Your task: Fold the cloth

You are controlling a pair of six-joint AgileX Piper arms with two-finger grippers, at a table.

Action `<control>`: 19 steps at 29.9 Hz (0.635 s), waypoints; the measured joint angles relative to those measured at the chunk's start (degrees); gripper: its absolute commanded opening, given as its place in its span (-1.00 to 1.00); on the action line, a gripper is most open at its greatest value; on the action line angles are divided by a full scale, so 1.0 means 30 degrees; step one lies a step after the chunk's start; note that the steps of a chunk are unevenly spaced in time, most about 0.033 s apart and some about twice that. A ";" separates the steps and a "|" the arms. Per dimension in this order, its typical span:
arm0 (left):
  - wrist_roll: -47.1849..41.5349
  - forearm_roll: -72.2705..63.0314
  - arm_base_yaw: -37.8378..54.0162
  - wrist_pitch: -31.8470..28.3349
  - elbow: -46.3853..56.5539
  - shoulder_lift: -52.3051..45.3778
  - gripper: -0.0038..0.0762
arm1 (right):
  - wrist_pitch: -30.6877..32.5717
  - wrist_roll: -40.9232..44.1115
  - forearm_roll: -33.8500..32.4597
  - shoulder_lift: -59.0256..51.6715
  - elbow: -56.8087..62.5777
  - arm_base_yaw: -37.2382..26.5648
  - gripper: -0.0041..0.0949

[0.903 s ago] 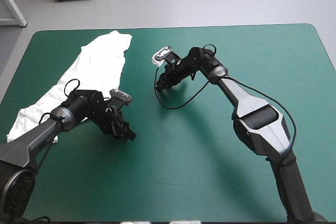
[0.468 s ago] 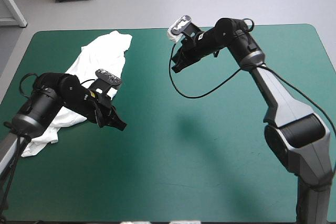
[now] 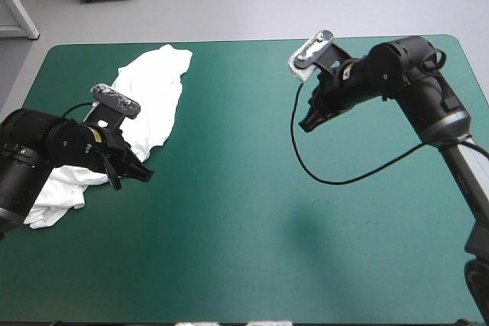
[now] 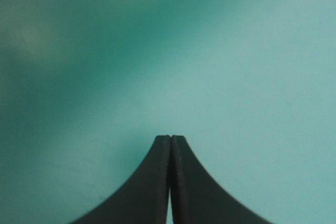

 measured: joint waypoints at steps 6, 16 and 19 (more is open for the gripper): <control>-0.1349 0.4809 0.0000 0.0182 -0.2701 0.2153 -0.62 | 0.1029 0.1647 -0.1597 -0.2649 0.1960 -0.0038 -0.95; -0.2041 0.7089 0.0441 -0.1080 -0.5191 0.5494 0.38 | 0.1083 0.2866 -0.2769 -0.5959 0.2373 -0.0038 -0.72; -0.2170 0.6392 0.1734 -0.1384 -0.5332 0.6955 0.38 | 0.1098 0.3031 -0.2942 -0.6671 0.2829 -0.0038 -0.40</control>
